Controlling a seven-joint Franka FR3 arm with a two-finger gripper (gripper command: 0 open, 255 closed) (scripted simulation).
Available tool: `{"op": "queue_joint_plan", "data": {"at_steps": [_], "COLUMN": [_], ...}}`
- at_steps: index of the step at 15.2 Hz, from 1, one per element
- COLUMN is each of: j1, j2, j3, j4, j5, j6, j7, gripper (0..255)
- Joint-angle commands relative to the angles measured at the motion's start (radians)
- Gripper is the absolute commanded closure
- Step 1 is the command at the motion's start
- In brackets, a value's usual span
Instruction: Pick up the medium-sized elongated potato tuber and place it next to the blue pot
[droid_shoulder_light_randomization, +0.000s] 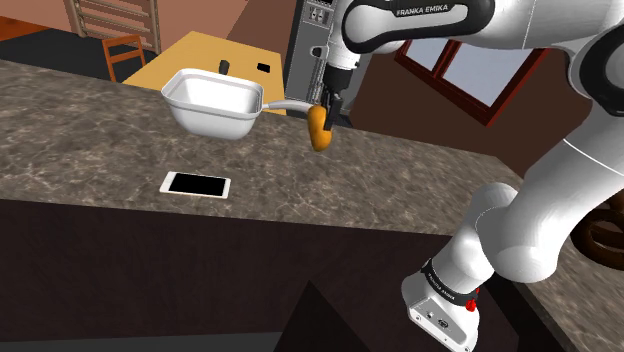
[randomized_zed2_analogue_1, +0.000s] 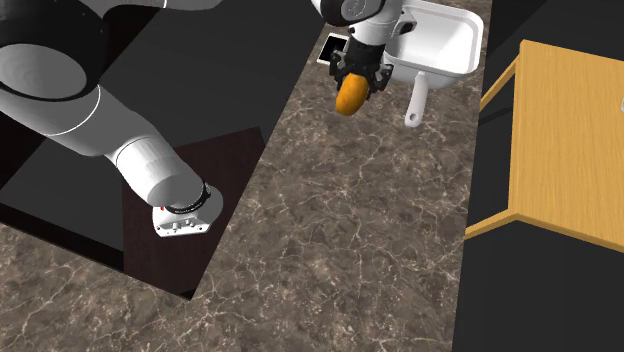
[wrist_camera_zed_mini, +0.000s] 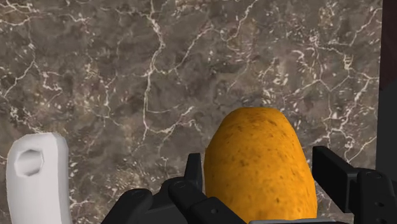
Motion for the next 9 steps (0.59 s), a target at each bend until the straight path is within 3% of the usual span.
{"op": "queue_joint_plan", "data": {"at_steps": [1,9], "j1": [-0.001,-0.002], "j2": [0.008,0.042], "j3": [-0.001,-0.005], "j4": [-0.019,-0.092], "j5": [0.002,0.013], "j6": [0.027,0.132], "j7": [-0.003,-0.012], "gripper": [255,255]}}
